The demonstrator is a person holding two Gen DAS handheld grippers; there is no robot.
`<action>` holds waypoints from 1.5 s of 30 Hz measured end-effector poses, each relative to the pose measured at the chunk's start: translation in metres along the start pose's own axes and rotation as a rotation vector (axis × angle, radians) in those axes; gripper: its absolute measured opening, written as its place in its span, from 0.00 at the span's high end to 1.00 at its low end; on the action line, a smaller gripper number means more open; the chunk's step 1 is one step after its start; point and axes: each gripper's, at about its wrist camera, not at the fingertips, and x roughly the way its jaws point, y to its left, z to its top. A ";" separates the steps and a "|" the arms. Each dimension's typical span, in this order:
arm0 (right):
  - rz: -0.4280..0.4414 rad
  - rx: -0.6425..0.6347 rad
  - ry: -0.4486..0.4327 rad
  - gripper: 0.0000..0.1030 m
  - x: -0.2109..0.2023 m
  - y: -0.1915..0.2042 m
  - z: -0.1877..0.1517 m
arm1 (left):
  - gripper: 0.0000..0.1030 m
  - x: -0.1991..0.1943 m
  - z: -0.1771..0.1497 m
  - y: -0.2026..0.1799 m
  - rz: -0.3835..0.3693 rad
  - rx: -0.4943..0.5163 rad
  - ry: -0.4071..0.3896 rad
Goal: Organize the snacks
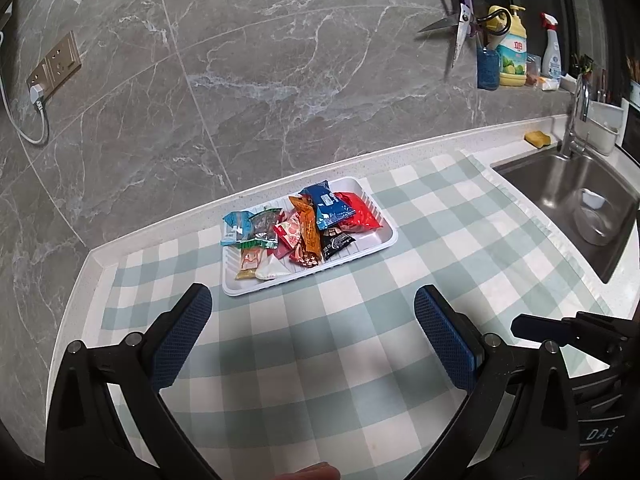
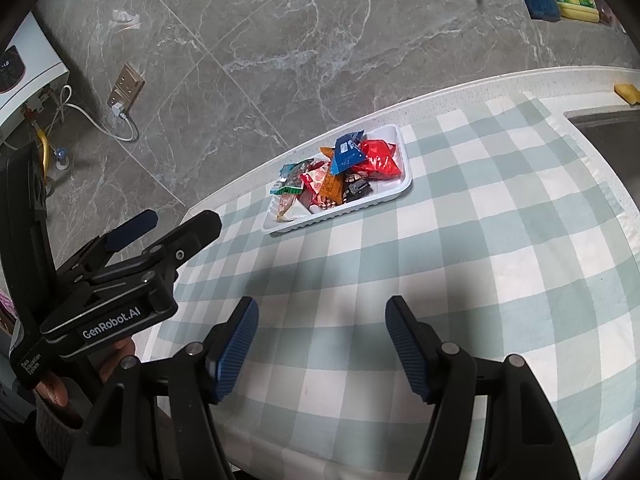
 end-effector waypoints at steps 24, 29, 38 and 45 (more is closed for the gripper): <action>-0.002 0.002 0.003 0.33 0.001 0.000 0.006 | 0.00 0.004 0.002 0.001 0.001 -0.001 0.000; -0.007 0.007 0.007 0.33 0.003 -0.004 0.006 | 0.00 0.005 0.002 0.001 0.001 0.002 0.002; -0.031 0.017 0.008 0.30 0.006 -0.014 0.003 | 0.00 0.013 0.001 0.003 -0.018 0.012 -0.007; -0.045 0.033 0.011 0.29 0.007 -0.023 0.003 | 0.00 0.019 -0.001 0.005 -0.064 -0.020 0.007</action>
